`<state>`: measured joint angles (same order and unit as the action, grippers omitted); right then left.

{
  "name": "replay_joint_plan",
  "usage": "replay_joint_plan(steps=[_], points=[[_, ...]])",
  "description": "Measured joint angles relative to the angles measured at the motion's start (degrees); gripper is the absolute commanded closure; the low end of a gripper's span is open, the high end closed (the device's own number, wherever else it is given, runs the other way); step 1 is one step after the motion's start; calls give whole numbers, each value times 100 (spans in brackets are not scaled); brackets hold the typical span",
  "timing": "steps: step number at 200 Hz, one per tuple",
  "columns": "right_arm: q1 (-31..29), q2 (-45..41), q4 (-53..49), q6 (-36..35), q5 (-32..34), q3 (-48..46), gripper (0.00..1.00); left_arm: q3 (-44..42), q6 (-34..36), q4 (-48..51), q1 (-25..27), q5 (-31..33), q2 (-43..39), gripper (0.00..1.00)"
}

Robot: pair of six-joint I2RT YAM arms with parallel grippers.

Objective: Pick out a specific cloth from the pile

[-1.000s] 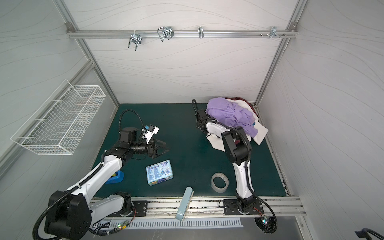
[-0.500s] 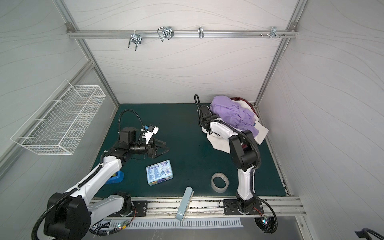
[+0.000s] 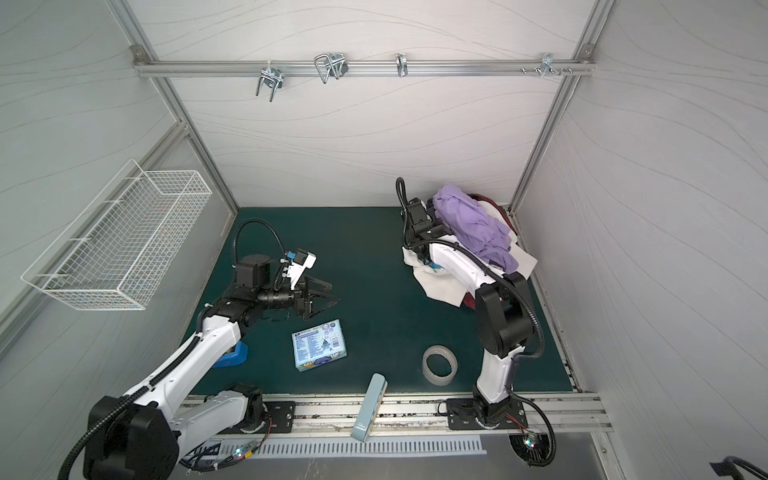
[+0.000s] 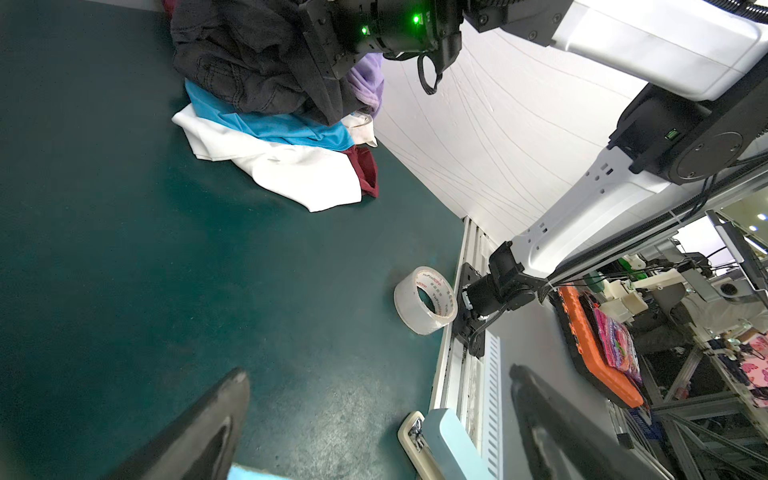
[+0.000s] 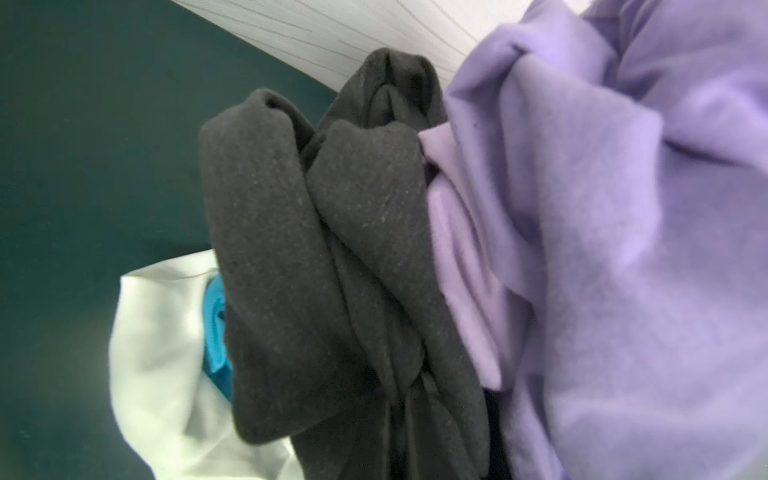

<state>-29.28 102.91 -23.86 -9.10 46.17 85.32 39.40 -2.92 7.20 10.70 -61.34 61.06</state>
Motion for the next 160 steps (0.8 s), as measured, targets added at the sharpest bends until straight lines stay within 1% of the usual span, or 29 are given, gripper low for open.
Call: replay_joint_plan(steps=[63, 160], points=[[-37, -496, 48, -511, 446, 4, 100, 0, 85, 136, 24, 9, -28, 1], [-37, -730, 304, -1178, 767, 223, 100, 0, 129, 190, 61, 35, -142, 1]])
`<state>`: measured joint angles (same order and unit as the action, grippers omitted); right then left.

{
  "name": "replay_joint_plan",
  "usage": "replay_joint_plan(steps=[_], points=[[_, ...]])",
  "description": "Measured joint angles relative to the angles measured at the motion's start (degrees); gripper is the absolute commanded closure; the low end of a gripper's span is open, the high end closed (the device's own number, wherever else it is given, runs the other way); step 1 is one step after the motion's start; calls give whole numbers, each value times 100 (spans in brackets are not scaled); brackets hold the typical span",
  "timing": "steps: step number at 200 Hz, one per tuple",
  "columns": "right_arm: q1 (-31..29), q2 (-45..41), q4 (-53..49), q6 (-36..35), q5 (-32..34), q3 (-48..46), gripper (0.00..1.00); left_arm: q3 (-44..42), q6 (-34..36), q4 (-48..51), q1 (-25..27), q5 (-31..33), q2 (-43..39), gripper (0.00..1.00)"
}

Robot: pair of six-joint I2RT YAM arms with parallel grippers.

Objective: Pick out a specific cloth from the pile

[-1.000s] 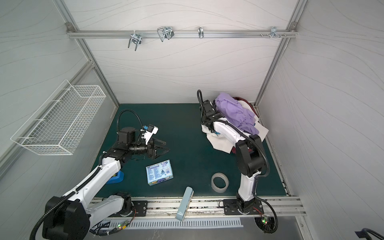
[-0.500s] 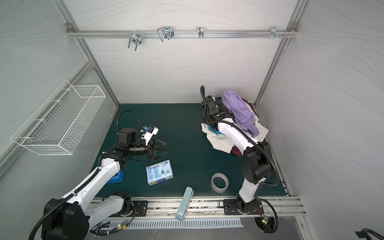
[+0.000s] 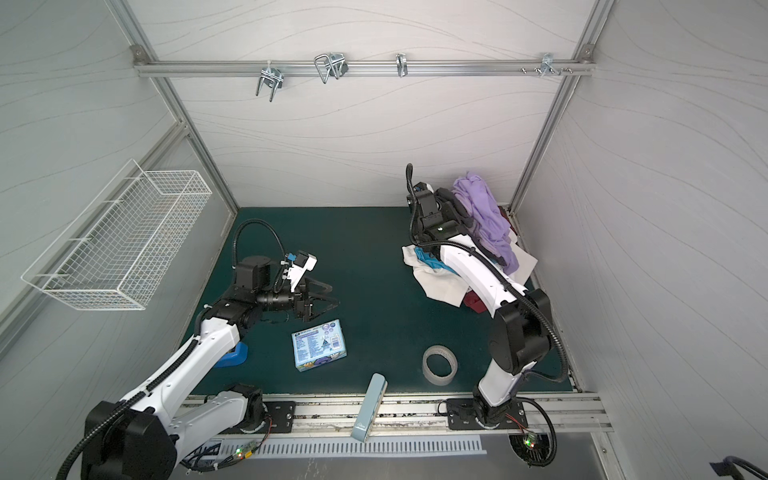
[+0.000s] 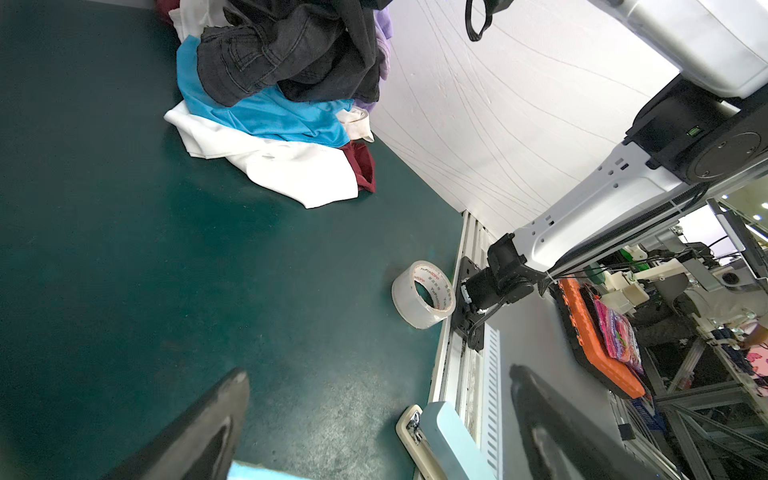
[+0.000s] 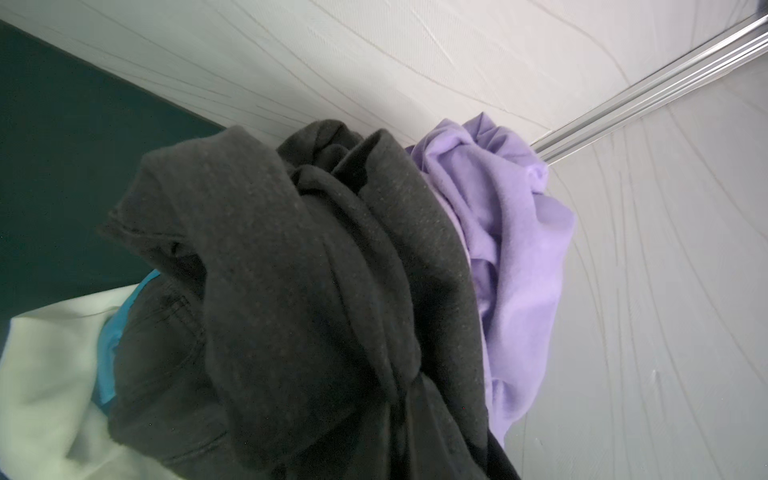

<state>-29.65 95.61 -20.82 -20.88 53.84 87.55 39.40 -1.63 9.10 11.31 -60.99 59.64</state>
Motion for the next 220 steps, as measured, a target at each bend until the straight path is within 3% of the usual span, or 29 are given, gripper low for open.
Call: replay_joint_plan(steps=[155, 220], points=[[-146, -280, 748, -743, 374, 448, 100, 0, 20, 0, 2, 66, -42, 1], [-490, -28, -299, 498, -496, 625, 100, -22, 42, 2, 2, 105, -42, 1]])
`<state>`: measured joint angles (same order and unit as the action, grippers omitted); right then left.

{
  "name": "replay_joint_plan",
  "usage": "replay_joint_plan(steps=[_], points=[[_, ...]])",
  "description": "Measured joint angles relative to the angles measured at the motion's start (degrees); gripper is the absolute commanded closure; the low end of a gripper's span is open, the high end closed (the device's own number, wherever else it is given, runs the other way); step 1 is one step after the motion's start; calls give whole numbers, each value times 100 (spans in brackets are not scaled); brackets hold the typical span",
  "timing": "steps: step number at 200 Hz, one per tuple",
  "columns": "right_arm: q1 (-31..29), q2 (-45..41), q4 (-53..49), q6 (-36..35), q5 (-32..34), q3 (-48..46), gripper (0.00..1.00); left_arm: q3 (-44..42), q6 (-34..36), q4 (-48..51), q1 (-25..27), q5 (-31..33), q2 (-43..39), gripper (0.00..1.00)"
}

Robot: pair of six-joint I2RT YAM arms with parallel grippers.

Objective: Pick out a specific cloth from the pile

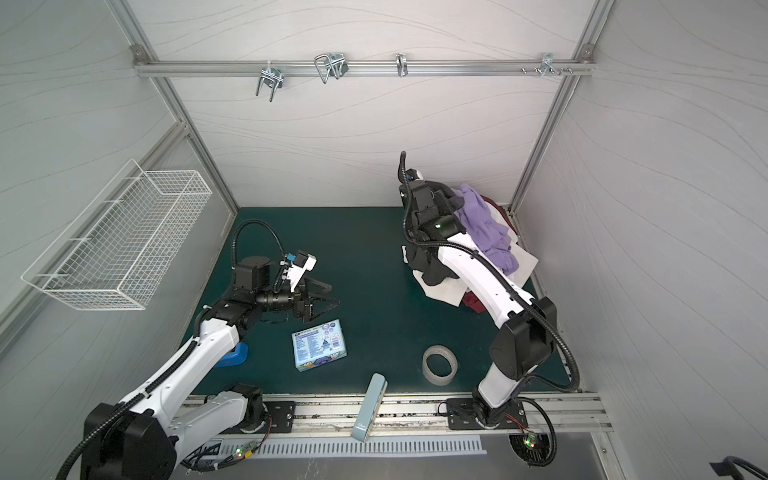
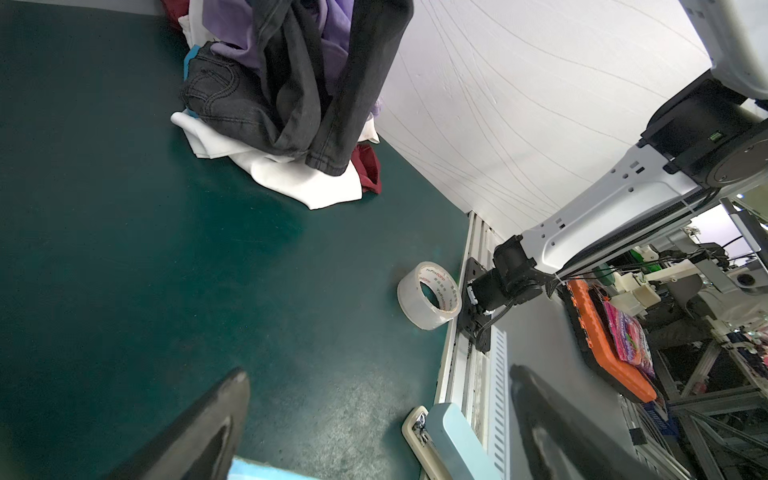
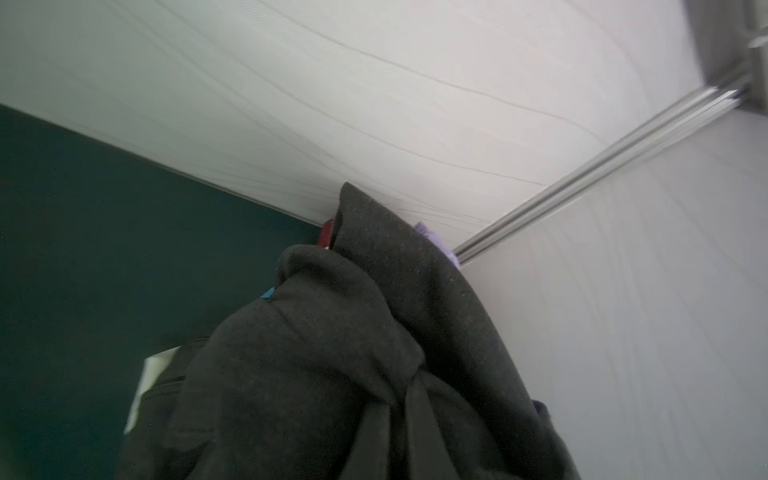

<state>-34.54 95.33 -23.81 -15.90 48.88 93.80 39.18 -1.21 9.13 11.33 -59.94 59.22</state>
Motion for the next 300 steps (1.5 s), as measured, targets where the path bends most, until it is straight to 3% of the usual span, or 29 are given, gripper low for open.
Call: replay_joint_plan(steps=[59, 124, 146, 164, 177, 200, 246, 300], points=[[-107, 837, -586, 918, -1036, -319, 100, -11, 22, 0, 11, 46, 2, 1], [-155, 1224, -940, 1519, -1300, -859, 100, -11, 55, 0, 20, 90, 2, 1], [-205, 1338, -1001, 1641, -1316, -1086, 83, -11, 59, 0, 24, 94, 2, 1], [-247, 1440, -1064, 1716, -1370, -1152, 50, -11, 59, 0, 24, 101, 2, 1], [-293, 1460, -1108, 1753, -1392, -1165, 34, -11, 59, 0, 24, 101, 2, 1], [-378, 1460, -1126, 1794, -1412, -1161, 18, -11, 61, 0, 24, 105, 2, 1], [-649, 1458, -1147, 1799, -1532, -1161, 1, -11, 61, 0, 24, 107, 2, 1], [-798, 1532, -1071, 1705, -1460, -1163, 1, -11, 61, 0, 24, 109, 2, 1]])
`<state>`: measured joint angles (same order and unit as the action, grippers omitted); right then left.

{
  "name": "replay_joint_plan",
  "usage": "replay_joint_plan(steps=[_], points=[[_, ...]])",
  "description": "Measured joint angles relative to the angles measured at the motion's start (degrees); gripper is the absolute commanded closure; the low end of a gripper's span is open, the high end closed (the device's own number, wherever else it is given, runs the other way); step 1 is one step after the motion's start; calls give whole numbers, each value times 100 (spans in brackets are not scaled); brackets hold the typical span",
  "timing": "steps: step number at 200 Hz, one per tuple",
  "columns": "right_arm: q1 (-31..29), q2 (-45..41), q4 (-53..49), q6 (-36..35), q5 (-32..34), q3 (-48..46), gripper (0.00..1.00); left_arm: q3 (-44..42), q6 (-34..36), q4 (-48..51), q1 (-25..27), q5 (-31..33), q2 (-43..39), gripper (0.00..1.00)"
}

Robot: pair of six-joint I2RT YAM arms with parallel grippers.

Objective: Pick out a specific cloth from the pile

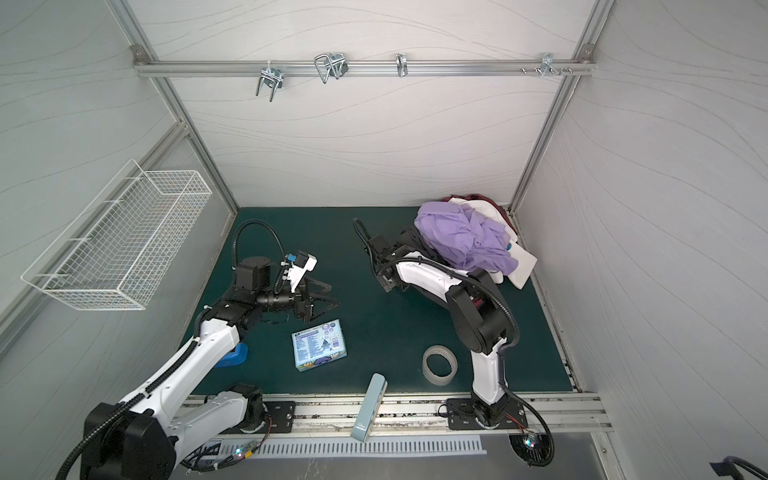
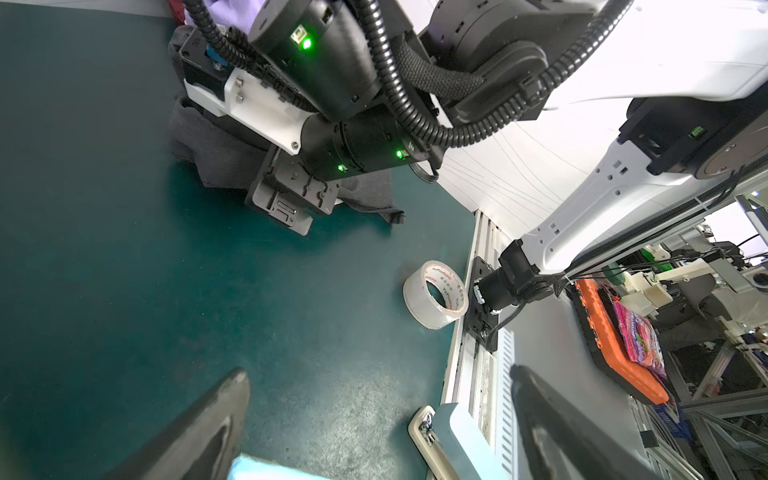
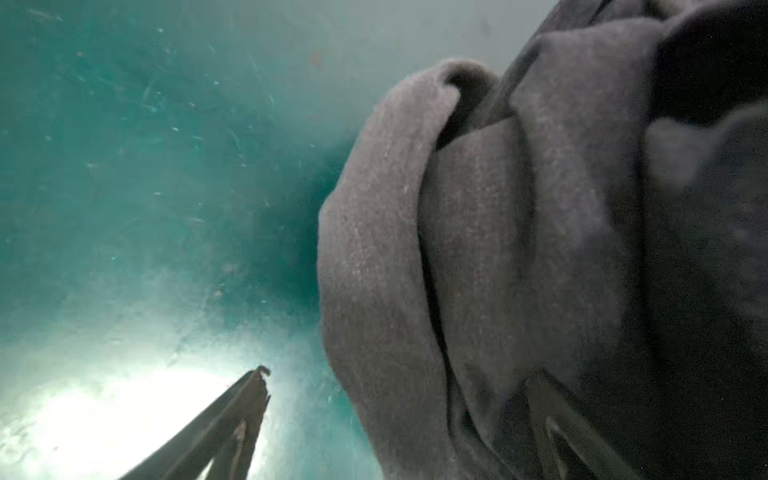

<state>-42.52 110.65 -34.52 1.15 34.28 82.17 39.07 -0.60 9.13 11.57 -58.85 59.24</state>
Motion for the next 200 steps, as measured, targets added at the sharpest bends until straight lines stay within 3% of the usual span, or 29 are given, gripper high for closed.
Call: replay_joint_plan(steps=[53, 133, 200], points=[[66, 643, 184, -55, 256, 7, 1, 0, 0, 2, 0, 0, 11, 1], [367, 754, 566, -48, 494, 7, 1, 0, 4, 2, 0, 15, 114, 1], [455, 931, 564, -55, 546, 199, 28, 0, 11, 4, 0, 24, 129, 1]])
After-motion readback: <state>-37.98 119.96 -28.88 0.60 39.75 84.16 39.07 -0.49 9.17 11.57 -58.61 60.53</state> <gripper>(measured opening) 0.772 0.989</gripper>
